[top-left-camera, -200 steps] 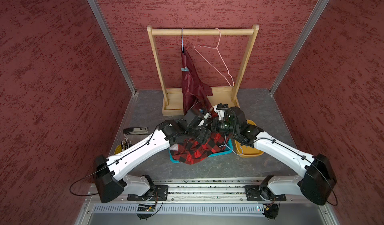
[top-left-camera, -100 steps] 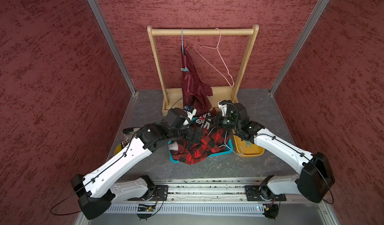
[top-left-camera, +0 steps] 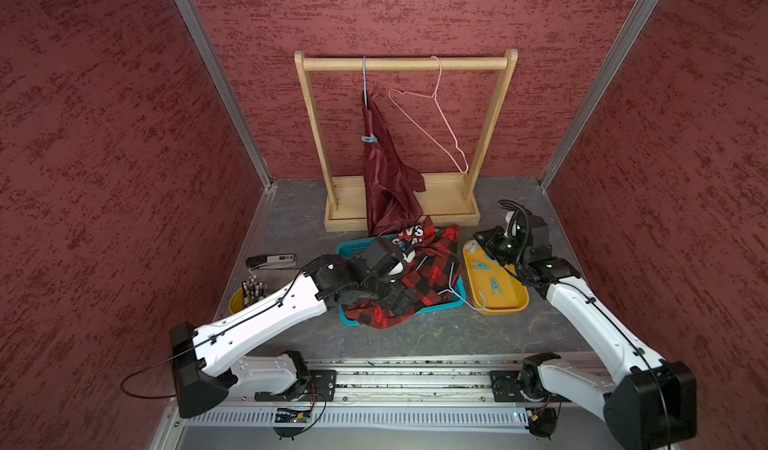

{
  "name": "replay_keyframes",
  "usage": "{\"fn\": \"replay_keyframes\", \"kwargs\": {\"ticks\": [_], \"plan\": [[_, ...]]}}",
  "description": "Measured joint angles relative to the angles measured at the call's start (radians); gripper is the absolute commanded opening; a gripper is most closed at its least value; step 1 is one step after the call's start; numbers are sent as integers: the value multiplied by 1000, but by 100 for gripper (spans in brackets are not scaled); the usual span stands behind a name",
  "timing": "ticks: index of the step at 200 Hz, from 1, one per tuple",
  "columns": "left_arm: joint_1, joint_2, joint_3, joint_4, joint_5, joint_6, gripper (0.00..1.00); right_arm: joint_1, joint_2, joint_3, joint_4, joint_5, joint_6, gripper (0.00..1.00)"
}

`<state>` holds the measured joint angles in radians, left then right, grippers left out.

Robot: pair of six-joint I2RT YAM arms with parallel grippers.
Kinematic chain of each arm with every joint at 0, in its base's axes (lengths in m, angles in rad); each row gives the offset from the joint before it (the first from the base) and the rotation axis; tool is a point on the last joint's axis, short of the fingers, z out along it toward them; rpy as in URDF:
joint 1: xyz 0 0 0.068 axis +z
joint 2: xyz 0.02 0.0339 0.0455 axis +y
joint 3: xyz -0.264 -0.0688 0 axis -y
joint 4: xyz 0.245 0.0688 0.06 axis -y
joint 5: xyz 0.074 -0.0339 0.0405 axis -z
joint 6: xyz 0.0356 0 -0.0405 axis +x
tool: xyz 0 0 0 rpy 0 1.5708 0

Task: Remove the clothespins securing long-sleeve shirts to the hanger
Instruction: Place the clamp in the storage box, then remove the long-sleeve shirt from the hanger.

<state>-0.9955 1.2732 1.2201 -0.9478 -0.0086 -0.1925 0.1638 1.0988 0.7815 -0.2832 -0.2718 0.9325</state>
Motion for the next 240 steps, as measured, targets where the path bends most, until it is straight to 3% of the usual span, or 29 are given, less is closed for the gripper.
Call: {"fn": "replay_keyframes", "kwargs": {"ticks": [45, 85, 131, 150, 172, 240], "plan": [[-89, 152, 55, 0, -87, 40, 94, -101, 2, -129, -40, 73, -5, 8], [-136, 221, 63, 1, -132, 55, 88, -129, 55, -186, -17, 90, -6, 16], [-137, 255, 63, -8, -169, 51, 75, -130, 133, -208, 41, 94, -12, 28], [-137, 259, 63, -15, -170, 50, 74, -130, 154, -209, 61, 94, -15, 41], [-138, 259, 63, -18, -168, 49, 74, -131, 157, -208, 73, 94, -15, 47], [-168, 252, 46, -24, -150, 63, 69, -131, 116, -183, 72, 90, -17, 50]]}}
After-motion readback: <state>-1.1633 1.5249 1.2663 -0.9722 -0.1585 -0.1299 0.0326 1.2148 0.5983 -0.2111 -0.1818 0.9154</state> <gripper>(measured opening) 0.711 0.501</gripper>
